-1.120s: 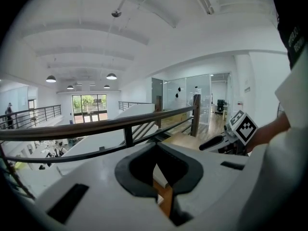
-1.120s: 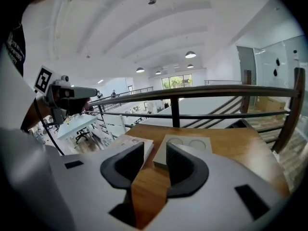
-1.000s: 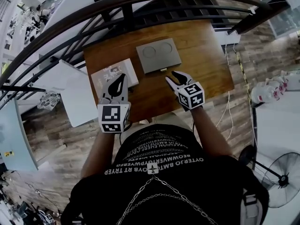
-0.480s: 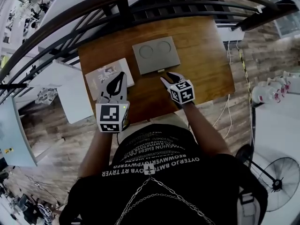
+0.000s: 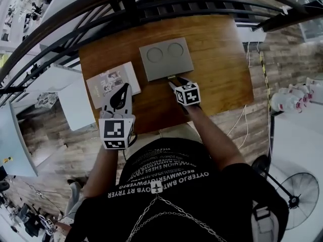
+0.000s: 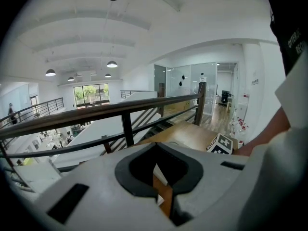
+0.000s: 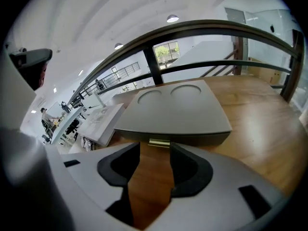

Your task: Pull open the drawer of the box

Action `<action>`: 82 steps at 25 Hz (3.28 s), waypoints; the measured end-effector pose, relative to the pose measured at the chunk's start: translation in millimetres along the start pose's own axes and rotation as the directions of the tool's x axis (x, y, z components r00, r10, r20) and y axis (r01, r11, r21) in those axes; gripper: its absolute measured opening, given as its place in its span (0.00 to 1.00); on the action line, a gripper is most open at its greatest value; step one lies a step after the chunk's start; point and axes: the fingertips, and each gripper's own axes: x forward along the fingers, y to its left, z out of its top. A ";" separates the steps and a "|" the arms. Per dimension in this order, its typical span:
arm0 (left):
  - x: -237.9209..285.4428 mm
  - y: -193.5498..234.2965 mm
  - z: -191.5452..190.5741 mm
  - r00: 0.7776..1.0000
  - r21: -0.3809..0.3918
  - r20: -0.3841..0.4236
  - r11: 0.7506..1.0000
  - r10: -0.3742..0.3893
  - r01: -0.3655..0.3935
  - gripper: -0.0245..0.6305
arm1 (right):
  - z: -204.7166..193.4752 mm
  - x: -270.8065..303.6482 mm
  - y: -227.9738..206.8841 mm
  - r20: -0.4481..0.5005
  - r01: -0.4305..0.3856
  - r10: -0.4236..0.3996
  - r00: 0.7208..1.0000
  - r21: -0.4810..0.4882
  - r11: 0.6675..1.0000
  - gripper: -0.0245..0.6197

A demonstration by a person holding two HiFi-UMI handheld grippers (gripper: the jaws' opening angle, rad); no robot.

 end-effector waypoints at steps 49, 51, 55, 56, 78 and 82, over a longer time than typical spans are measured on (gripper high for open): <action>-90.6 20.2 -29.3 0.997 -0.011 -0.001 0.997 0.079 -0.079 0.05 | -48.8 -3.9 11.2 -0.080 0.129 -0.120 0.990 0.111 0.985 0.29; -92.3 20.4 -30.4 0.997 -0.007 0.002 0.997 0.080 -0.080 0.05 | -52.1 -5.9 13.1 -0.084 0.127 -0.119 0.989 0.108 0.986 0.29; -95.6 17.6 -29.1 0.997 -0.001 0.011 0.997 0.075 -0.075 0.05 | -61.8 -10.4 14.9 -0.095 0.128 -0.117 0.989 0.111 0.986 0.29; -96.7 15.9 -26.6 0.997 -0.002 0.015 0.997 0.072 -0.072 0.05 | -63.5 -12.0 15.4 -0.096 0.127 -0.117 0.989 0.113 0.985 0.29; -114.0 -13.3 -30.4 1.000 0.033 0.025 0.999 0.013 -0.014 0.05 | -106.0 -38.0 29.5 -0.122 0.123 -0.109 0.987 0.117 0.986 0.29; -118.9 -15.4 -28.2 0.999 0.037 0.033 0.999 0.010 -0.011 0.05 | -113.0 -43.3 32.7 -0.129 0.125 -0.109 0.986 0.118 0.985 0.29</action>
